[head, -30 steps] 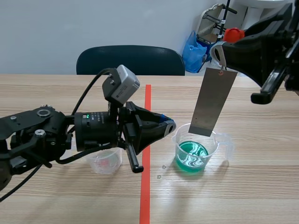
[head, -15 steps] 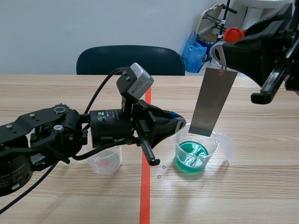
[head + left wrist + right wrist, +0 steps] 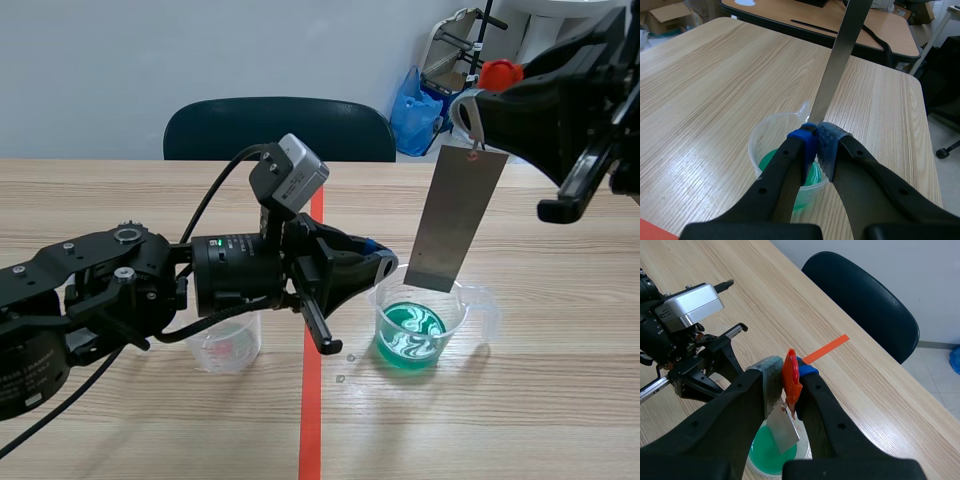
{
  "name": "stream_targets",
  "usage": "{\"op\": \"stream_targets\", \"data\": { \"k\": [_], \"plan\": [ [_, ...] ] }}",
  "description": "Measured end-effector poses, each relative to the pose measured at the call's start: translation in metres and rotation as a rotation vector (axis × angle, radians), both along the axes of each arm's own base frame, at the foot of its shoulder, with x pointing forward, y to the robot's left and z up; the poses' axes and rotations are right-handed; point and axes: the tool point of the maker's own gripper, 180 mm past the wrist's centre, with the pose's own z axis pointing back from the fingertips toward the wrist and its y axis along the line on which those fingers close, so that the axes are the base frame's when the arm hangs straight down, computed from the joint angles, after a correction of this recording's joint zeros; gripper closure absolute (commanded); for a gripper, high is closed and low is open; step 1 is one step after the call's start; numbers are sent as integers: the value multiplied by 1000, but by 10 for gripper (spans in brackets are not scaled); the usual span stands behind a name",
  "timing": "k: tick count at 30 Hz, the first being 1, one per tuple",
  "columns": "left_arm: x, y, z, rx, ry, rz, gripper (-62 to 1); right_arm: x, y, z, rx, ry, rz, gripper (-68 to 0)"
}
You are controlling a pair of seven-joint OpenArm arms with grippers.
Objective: Do the redox reaction experiment
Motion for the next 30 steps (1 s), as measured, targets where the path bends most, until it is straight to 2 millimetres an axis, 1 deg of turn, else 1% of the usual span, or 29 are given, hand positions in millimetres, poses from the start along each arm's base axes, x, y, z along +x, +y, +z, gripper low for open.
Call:
{"op": "stream_targets", "data": {
  "k": [3, 5, 7, 8, 10, 12, 18, 20, 23, 25, 27, 30],
  "plan": [
    [0, 1, 0, 2, -1, 1, -27, 0, 0, 0, 0, 0, 0, -20],
    [1, 6, 0, -2, -5, 8, -27, 0, 0, 0, 0, 0, 0, -20],
    [1, 18, -4, 9, -5, 21, -27, 0, 0, 0, 0, 0, 0, -20],
    [1, 27, -7, 14, 0, 35, -27, 0, 0, 0, 0, 0, 0, -20],
    [2, 51, -10, 12, 21, 85, -27, 0, 0, 0, 0, 0, 0, -20],
    [1, 80, -8, 31, 16, 131, -27, 0, 0, 0, 0, 0, 0, -20],
    [-3, 166, 13, 74, -58, 279, -27, 0, 0, 0, 0, 0, 0, -20],
    [-9, 197, 12, 100, -57, 339, -27, 0, 0, 0, 0, 0, 0, -20],
    [-27, 241, 5, 143, -31, 424, -27, 0, 0, 0, 0, 0, 0, -20],
    [-45, 265, 3, 157, -19, 472, -27, 0, 0, 0, 0, 0, 0, -20],
    [-67, 282, -2, 188, -16, 492, -27, 0, 0, 0, 0, 0, 0, -20],
    [-106, 302, -10, 226, 21, 529, -27, 0, 0, 0, 0, 0, 0, -20]
  ]
}}
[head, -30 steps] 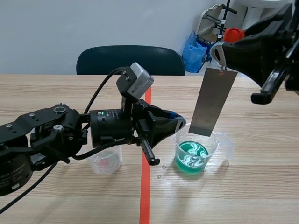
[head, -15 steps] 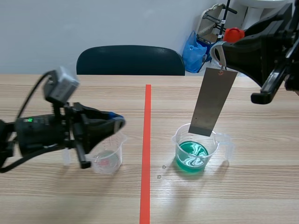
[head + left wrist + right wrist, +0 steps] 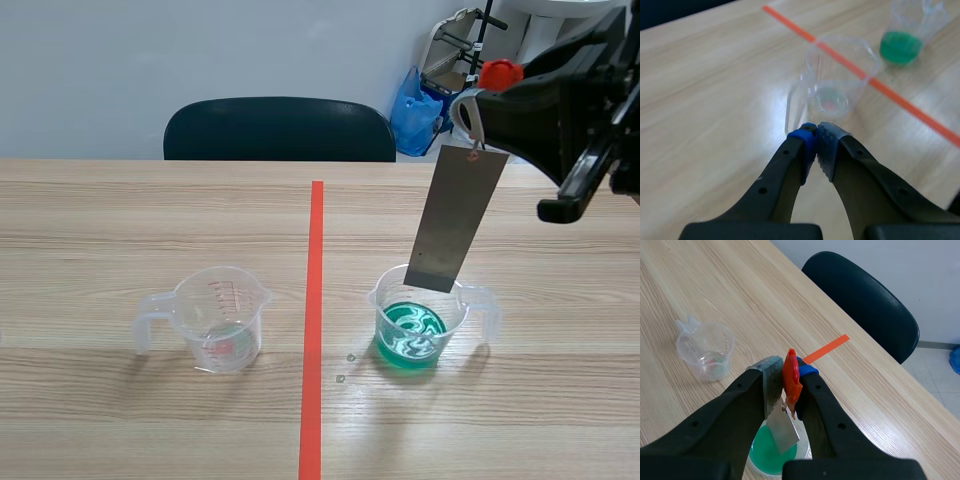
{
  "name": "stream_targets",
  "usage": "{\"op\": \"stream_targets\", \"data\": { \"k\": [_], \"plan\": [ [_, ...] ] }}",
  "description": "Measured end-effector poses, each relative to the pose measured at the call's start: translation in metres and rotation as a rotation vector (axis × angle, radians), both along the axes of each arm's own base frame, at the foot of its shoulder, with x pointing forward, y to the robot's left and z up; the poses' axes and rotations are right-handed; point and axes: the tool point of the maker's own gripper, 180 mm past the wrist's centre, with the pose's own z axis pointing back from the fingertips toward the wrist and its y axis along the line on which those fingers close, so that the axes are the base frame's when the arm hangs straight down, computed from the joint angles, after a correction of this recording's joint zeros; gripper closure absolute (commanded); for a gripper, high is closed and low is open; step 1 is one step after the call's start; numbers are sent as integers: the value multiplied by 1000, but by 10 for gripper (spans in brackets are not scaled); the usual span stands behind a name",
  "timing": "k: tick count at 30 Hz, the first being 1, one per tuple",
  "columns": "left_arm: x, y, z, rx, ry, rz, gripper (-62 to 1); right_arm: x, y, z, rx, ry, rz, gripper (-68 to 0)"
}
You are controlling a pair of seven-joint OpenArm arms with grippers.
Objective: Do the redox reaction experiment
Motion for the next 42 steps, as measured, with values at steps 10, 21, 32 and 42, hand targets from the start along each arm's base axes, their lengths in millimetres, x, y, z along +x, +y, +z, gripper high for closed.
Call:
{"op": "stream_targets", "data": {
  "k": [10, 21, 32, 42],
  "plan": [
    [-124, 20, -7, 93, 59, 131, -28, 0, 0, 0, 0, 0, 0, -20],
    [-150, 33, 3, 84, 29, 232, -284, 0, 0, 0, 1, 0, -4, -20],
    [-141, 42, 11, 10, 26, 301, -623, 0, 0, 1, 3, -2, -3, -20],
    [-141, 42, 12, 7, 20, 298, -623, 0, 0, 1, 3, -2, -3, -20]
  ]
}}
